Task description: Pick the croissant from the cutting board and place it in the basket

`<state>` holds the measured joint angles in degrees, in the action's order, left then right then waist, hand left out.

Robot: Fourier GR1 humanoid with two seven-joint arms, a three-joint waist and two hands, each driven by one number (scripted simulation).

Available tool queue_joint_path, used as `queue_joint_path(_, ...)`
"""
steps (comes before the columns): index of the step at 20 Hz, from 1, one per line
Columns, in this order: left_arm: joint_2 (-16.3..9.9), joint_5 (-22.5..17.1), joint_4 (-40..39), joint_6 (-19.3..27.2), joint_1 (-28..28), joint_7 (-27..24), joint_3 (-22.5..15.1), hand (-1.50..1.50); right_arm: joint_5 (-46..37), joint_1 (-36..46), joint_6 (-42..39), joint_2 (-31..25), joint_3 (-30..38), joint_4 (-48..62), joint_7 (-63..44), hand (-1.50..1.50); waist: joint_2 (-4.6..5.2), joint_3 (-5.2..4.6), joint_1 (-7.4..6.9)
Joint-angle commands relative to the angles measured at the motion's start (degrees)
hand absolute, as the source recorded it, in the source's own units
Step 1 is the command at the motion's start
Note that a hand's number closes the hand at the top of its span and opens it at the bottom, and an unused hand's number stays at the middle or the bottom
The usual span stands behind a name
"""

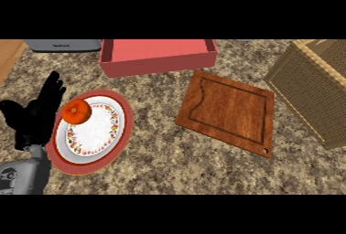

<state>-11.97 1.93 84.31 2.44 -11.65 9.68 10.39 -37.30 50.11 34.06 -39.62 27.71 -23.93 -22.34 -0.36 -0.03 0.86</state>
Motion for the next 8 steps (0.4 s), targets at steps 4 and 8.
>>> queue_joint_path(4,0.6,0.4,0.8,0.5,1.8,-0.5,0.0,0.00,9.4,-15.3,-8.0,-0.3,3.7,-16.6,3.5,-1.50,-0.40,-0.07,1.30)
queue_joint_path(8,-1.5,-1.4,2.1,-1.4,2.7,0.7,1.6,0.00,14.2,-24.7,-12.9,0.0,5.5,-29.3,2.0,-1.50,-0.36,-0.07,1.19)
